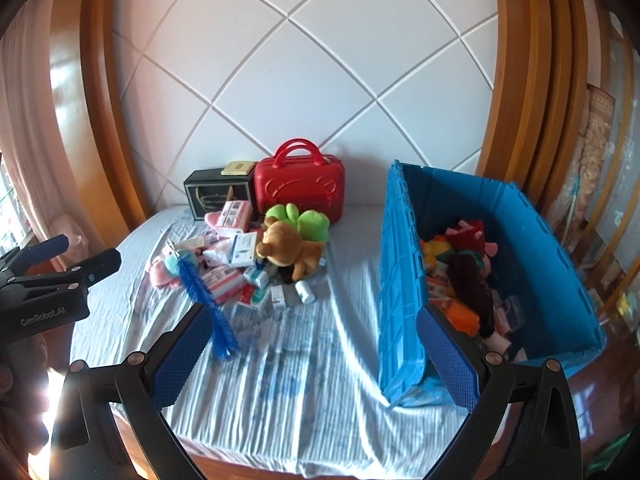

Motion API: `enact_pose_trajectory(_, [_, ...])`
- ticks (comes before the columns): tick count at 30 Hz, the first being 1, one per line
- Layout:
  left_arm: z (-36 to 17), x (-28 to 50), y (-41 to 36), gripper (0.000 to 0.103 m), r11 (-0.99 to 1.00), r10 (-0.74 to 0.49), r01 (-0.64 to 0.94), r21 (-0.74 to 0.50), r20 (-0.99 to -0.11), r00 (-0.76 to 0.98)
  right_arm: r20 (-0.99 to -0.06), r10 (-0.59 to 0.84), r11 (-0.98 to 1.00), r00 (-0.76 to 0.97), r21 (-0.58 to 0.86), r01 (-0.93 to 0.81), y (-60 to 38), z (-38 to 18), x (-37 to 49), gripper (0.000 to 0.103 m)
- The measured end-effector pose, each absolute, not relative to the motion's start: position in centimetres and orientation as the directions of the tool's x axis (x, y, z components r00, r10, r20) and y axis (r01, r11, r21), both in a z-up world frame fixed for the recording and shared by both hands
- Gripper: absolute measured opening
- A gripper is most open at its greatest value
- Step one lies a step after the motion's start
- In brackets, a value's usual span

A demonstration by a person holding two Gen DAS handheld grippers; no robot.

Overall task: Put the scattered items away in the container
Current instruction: 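Move both tools back over the remaining items on the bed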

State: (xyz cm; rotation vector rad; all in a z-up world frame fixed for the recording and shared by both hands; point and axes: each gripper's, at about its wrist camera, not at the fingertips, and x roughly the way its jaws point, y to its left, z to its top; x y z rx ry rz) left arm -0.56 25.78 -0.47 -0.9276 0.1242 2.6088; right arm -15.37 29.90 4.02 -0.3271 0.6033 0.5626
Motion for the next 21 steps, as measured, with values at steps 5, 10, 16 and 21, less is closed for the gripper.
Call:
enact_pose_trajectory(5, [-0.2, 0.4, 26.3, 0.102, -0.937, 0.288, -0.348, -0.026, -0.621, -0.729, -0.612, 0.413, 0.792, 0.675, -0.124, -0.598, 29.1, 3.9, -15.3, 0.103])
enact_pose_trajectory(10, [-0.1, 1.2, 26.6, 0.102, -0.948, 0.257, -0.316, -0.017, -0.626, -0.736, -0.617, 0.423, 0.783, 0.664, -0.120, -0.610, 28.0, 3.9, -14.9, 0.103])
enact_pose_trajectory(16, [0.0, 2.0, 27.1, 0.102, -0.956, 0.231, -0.295, -0.005, -0.633, -0.739, -0.623, 0.439, 0.773, 0.648, -0.105, -0.625, 26.8, 3.9, -14.8, 0.103])
enact_pose_trajectory(21, [0.0, 2.6, 27.4, 0.102, -0.961, 0.218, -0.278, -0.004, -0.630, -0.745, -0.625, 0.444, 0.769, 0.642, -0.102, -0.631, 26.3, 4.0, -14.8, 0.103])
